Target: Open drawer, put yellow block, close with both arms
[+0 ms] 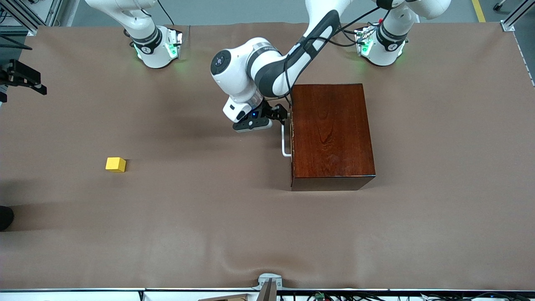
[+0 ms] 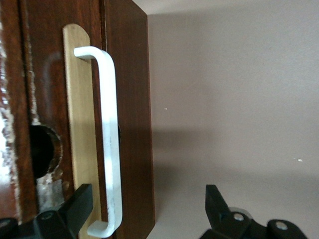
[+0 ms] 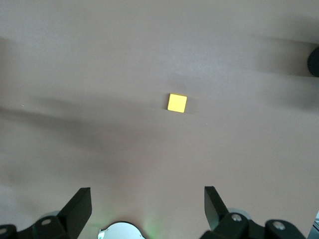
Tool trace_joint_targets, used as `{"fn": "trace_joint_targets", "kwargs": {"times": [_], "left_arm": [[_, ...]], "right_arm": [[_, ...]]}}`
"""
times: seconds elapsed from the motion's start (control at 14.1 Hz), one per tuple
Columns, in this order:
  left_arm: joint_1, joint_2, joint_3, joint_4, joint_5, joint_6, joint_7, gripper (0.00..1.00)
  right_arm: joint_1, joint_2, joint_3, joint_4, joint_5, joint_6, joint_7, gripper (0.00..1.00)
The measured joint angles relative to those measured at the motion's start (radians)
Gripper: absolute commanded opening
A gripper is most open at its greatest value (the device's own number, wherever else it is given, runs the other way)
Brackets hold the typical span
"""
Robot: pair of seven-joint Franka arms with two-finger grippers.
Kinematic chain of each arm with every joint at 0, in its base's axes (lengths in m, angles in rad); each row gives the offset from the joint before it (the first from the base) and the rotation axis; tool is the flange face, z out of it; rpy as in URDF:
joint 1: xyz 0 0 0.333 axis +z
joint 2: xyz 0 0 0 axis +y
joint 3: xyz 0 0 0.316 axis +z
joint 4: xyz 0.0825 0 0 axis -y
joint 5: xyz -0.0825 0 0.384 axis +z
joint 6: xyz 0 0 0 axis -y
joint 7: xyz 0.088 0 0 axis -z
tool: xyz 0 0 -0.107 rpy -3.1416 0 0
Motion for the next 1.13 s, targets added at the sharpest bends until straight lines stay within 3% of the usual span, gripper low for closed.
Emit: {"fn": "trace_joint_targets", "kwargs": {"times": [1.13], "left_arm": [[0.013, 0.031, 0.012, 0.0, 0.0, 0.057, -0.074, 1.0]], "right_arm": [[-0.039, 0.061, -0.003, 0.0, -0.003, 0.063, -0.002, 1.0]]}}
